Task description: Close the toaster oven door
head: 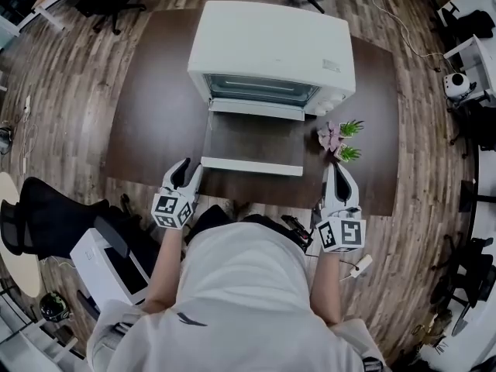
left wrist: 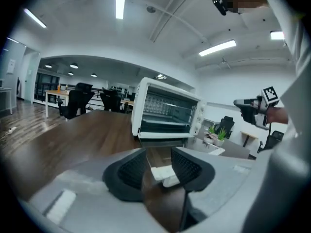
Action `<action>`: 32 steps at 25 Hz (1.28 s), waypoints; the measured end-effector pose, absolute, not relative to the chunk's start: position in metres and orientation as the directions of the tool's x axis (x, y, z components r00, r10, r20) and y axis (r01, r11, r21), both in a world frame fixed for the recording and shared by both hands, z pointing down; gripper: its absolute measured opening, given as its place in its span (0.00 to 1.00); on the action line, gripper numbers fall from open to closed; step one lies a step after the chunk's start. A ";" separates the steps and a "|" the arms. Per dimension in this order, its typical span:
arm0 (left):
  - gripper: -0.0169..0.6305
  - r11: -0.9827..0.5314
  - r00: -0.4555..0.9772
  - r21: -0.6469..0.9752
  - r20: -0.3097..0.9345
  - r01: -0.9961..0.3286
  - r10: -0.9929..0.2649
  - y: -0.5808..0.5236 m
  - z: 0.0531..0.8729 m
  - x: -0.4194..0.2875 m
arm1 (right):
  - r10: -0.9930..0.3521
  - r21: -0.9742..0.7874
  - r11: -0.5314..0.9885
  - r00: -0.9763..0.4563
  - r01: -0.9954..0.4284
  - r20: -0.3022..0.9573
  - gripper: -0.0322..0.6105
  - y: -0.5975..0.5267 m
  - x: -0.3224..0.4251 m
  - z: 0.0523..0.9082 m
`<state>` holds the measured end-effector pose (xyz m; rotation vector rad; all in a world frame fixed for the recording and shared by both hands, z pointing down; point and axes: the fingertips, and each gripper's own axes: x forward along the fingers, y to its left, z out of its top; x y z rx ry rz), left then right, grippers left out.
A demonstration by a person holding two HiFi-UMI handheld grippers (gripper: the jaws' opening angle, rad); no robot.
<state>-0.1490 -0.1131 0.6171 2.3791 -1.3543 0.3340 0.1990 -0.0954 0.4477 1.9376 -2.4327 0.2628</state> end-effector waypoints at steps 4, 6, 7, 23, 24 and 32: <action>0.34 -0.516 0.531 0.185 0.506 -0.836 -0.679 -0.104 0.663 -0.139 | -0.970 -0.132 0.194 -0.211 -0.972 0.124 0.05 -0.090 0.199 0.452; 0.34 -0.536 0.532 0.173 0.552 -0.826 -0.642 -0.098 0.681 -0.136 | -0.971 -0.136 0.183 -0.201 -0.974 0.131 0.05 -0.086 0.201 0.455; 0.34 -0.540 0.532 0.175 0.571 -0.823 -0.625 -0.096 0.688 -0.134 | -0.972 -0.136 0.176 -0.195 -0.975 0.135 0.05 -0.085 0.202 0.456; 0.26 -0.531 0.554 0.229 0.573 -0.816 -0.604 -0.111 0.697 -0.116 | -0.977 -0.159 0.126 -0.150 -0.979 0.149 0.05 -0.074 0.212 0.461; 0.26 -0.534 0.556 0.227 0.567 -0.814 -0.607 -0.112 0.694 -0.116 | -0.978 -0.162 0.125 -0.149 -0.979 0.149 0.05 -0.074 0.212 0.461; 0.24 -0.576 0.578 0.166 0.468 -0.800 -0.668 -0.124 0.637 -0.112 | -0.976 -0.162 0.139 -0.163 -0.977 0.145 0.05 -0.076 0.204 0.461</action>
